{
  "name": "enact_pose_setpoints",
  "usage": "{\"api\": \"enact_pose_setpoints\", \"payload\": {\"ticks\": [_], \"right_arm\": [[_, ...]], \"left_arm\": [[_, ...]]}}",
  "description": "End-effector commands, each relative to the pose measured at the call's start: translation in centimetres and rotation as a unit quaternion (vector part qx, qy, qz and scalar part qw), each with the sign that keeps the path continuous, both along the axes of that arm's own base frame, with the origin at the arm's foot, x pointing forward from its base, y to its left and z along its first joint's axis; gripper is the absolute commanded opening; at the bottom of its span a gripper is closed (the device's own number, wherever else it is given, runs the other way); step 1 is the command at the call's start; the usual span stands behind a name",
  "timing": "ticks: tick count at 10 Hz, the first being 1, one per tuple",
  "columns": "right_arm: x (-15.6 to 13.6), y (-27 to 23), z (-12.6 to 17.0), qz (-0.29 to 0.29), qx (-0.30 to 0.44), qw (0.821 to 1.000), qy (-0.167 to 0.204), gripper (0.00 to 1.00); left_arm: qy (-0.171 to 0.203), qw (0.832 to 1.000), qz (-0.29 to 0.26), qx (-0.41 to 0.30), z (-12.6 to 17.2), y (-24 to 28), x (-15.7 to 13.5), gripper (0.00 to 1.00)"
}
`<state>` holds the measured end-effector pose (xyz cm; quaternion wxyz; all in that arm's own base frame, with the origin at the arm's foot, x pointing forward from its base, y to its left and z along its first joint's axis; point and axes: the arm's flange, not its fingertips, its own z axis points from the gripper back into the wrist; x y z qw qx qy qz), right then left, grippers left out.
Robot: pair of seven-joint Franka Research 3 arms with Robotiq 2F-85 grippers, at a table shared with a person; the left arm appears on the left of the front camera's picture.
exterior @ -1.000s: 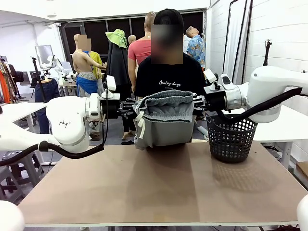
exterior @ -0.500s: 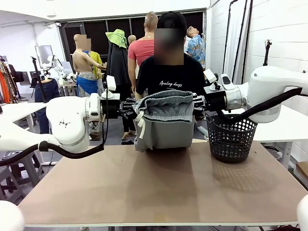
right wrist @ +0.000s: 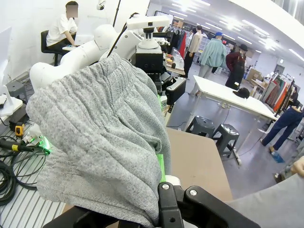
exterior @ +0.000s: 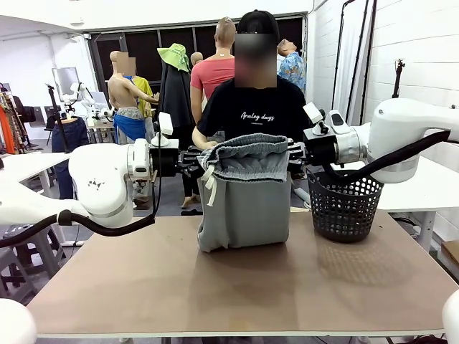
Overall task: Fold the training pants.
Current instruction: Release the ends of the Training pants and then grab the overlapped ends.
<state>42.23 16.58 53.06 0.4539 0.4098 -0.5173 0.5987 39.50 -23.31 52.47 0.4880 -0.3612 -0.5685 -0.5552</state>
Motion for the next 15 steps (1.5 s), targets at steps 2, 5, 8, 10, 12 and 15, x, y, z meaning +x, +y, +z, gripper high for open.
{"api": "enact_pose_setpoints", "payload": {"ticks": [2,5,8,10,12,15], "right_arm": [[-0.35,0.42,0.12,0.001,0.003,1.000,-0.001,0.00],[-0.35,0.42,0.12,0.001,0.003,1.000,-0.001,0.00],[-0.35,0.42,0.12,0.001,0.003,1.000,-0.001,0.00],[-0.35,0.42,0.12,0.001,0.003,1.000,-0.001,0.00],[-0.35,0.42,0.12,0.001,0.003,1.000,-0.001,0.00],[-0.35,0.42,0.12,0.001,0.003,1.000,-0.001,0.00]], "left_arm": [[0.005,1.000,0.000,-0.004,0.54,-0.23,-0.23,0.00],[0.005,1.000,0.000,-0.004,0.54,-0.23,-0.23,0.00],[0.005,1.000,0.000,-0.004,0.54,-0.23,-0.23,0.00],[0.005,1.000,0.000,-0.004,0.54,-0.23,-0.23,0.00],[0.005,1.000,0.000,-0.004,0.54,-0.23,-0.23,0.00],[0.005,1.000,0.000,-0.004,0.54,-0.23,-0.23,0.00]]}}
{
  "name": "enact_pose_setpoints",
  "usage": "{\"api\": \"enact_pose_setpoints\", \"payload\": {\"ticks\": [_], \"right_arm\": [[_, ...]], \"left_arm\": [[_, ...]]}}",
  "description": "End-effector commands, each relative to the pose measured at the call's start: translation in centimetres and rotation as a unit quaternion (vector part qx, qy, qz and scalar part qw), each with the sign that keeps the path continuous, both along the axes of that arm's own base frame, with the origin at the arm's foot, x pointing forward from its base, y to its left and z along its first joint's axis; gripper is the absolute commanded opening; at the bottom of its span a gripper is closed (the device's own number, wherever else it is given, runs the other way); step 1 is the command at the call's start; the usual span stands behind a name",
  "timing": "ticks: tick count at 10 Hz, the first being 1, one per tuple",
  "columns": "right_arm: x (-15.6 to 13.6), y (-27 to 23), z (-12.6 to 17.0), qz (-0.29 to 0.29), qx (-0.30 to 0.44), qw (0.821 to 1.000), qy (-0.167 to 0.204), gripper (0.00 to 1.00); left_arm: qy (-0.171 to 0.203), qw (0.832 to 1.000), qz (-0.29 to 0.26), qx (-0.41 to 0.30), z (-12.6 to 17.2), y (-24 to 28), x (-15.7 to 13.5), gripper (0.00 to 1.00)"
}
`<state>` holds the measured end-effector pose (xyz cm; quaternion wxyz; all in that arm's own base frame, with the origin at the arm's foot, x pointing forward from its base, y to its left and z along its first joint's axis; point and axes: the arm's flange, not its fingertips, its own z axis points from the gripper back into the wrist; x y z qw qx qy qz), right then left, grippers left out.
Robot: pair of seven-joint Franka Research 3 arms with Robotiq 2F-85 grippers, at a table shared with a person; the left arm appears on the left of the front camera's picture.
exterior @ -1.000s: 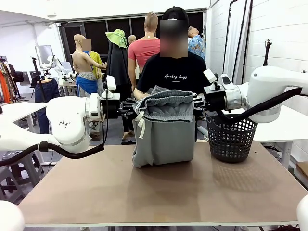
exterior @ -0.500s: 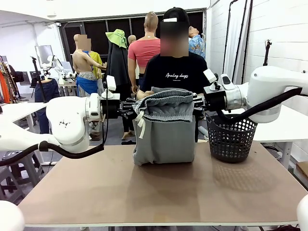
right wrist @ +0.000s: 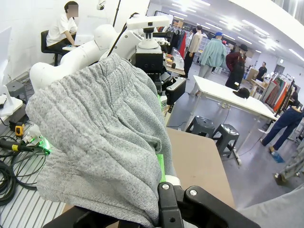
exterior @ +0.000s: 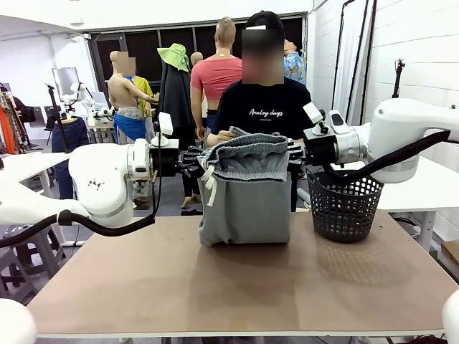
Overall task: Fold the training pants.
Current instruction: Release the ends of the Training pants and then grab the overlapped ends.
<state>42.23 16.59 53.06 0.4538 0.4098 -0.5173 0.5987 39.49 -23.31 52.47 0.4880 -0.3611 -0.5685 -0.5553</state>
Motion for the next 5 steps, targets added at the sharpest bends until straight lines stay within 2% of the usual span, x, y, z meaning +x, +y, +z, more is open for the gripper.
{"api": "enact_pose_setpoints", "payload": {"ticks": [1,5], "right_arm": [[-0.35,0.42,0.12,0.001,0.003,1.000,-0.001,0.00],[-0.35,0.42,0.12,0.001,0.003,1.000,-0.001,0.00]], "left_arm": [[0.005,1.000,0.001,-0.004,0.53,-0.23,-0.23,0.00],[0.005,1.000,0.001,-0.004,0.53,-0.23,-0.23,0.00]]}}
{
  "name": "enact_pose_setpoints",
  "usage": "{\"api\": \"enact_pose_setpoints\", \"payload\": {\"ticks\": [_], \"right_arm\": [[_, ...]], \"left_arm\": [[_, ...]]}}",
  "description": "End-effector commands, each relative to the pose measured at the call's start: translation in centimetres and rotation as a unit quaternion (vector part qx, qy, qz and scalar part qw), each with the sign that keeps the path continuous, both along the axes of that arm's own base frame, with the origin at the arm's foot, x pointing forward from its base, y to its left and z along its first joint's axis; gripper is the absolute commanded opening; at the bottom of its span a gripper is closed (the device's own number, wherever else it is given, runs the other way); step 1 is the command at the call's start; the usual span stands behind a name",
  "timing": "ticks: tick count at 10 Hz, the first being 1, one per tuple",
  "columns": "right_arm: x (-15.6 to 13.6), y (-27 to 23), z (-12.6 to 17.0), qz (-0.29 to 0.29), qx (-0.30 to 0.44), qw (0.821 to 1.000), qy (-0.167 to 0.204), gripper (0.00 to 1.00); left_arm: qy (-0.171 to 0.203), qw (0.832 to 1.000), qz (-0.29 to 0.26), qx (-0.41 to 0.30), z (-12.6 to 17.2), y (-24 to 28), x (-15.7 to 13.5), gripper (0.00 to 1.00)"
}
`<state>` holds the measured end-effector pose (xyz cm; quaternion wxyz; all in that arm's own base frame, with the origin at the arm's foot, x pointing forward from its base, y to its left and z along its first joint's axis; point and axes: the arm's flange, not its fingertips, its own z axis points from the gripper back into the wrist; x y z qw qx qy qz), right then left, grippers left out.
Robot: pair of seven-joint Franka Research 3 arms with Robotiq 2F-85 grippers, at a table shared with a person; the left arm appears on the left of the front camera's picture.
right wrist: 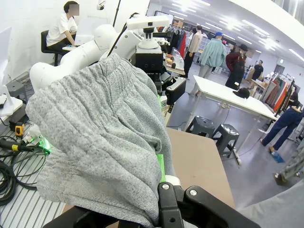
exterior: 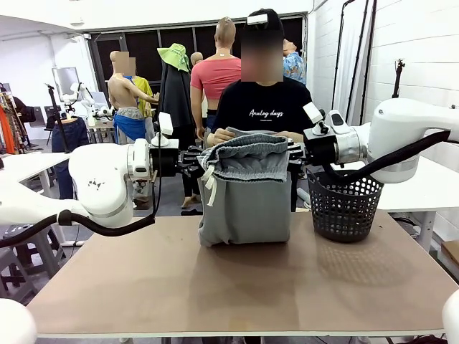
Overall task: Fold the training pants.
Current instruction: Release the ends of the Training pants and then grab the overlapped ends.
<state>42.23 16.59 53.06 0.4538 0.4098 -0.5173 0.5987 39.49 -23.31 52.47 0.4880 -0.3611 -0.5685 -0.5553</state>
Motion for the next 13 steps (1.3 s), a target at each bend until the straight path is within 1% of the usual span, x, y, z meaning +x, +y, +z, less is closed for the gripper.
{"api": "enact_pose_setpoints", "payload": {"ticks": [1,13], "right_arm": [[-0.35,0.42,0.12,0.001,0.003,1.000,-0.001,0.00],[-0.35,0.42,0.12,0.001,0.003,1.000,-0.001,0.00]], "left_arm": [[0.005,1.000,0.001,-0.004,0.53,-0.23,-0.23,0.00],[0.005,1.000,0.001,-0.004,0.53,-0.23,-0.23,0.00]]}}
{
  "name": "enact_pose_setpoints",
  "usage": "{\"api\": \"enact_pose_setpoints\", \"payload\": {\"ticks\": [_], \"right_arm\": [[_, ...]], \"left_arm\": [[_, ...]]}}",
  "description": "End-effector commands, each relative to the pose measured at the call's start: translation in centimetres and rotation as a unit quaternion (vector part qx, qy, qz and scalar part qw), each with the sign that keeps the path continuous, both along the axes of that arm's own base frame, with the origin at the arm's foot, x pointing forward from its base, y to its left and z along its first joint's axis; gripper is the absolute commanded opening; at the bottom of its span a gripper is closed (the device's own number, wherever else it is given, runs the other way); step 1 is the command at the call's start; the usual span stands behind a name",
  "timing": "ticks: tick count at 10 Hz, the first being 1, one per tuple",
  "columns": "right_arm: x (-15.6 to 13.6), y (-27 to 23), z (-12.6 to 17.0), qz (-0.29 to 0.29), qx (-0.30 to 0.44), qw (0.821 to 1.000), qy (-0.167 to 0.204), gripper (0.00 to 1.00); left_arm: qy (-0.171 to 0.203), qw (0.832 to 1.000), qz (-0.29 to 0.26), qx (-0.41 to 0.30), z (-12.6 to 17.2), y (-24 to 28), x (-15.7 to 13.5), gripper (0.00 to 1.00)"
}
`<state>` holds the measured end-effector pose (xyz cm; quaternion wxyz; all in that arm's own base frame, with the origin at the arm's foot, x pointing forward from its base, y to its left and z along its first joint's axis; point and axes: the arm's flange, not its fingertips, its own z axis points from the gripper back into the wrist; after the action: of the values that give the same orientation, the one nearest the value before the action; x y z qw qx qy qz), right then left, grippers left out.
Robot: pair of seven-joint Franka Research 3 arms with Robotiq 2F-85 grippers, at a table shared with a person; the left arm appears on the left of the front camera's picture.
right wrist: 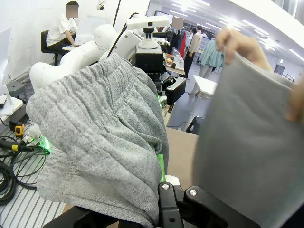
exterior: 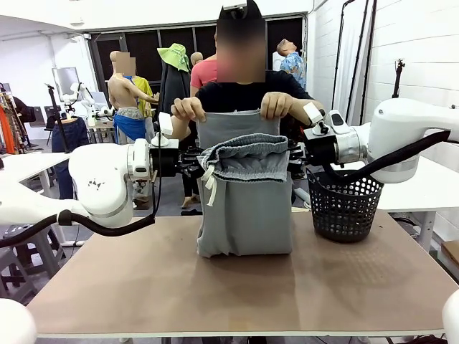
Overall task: Fold the training pants.
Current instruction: Release the ends of the Training pants and then grab the overlapped ends.
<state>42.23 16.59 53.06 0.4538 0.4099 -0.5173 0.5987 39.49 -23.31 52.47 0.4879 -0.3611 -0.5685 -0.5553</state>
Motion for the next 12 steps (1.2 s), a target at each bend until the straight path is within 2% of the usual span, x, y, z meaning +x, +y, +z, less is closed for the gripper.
{"api": "enact_pose_setpoints", "payload": {"ticks": [1,12], "right_arm": [[-0.35,0.42,0.12,0.001,0.003,1.000,-0.001,0.00],[-0.35,0.42,0.12,0.001,0.003,1.000,-0.001,0.00]], "left_arm": [[0.005,1.000,0.001,-0.004,0.53,-0.23,-0.23,0.00],[0.005,1.000,0.001,-0.004,0.53,-0.23,-0.23,0.00]]}}
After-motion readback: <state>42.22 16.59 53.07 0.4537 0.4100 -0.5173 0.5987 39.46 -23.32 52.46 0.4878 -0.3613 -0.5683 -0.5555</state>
